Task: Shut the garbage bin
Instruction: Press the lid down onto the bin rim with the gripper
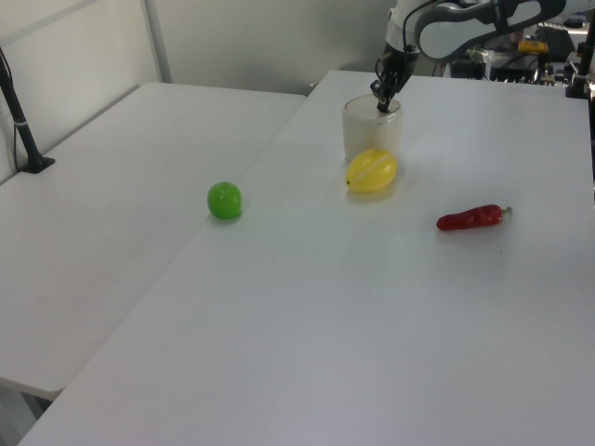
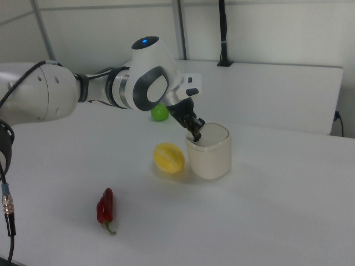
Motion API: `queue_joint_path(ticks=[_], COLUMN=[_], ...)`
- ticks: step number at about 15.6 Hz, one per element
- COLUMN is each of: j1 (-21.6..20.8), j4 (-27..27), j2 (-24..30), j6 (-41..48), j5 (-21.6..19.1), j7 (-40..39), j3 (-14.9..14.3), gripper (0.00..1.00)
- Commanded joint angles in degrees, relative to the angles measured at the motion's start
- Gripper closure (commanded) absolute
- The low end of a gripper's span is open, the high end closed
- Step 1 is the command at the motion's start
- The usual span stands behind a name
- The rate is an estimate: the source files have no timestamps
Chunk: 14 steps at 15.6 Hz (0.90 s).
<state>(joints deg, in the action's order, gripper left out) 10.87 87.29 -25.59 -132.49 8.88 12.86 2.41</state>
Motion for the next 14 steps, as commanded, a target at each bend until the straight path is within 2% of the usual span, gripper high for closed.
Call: queue_joint_path(ticks=[1,12,14], j1=[-0.7,-0.6,-0.6], j4=[0.6,0.5,0.5], j2=[-0.6,-0.2,-0.2], j6=[0.4,0.8,0.7], j5=[1.3,1.1,1.0], j7=[0.9,1.4,4.8], j3=[-0.6,-0.6,-0.6], gripper=[1.0,1.0,1.0])
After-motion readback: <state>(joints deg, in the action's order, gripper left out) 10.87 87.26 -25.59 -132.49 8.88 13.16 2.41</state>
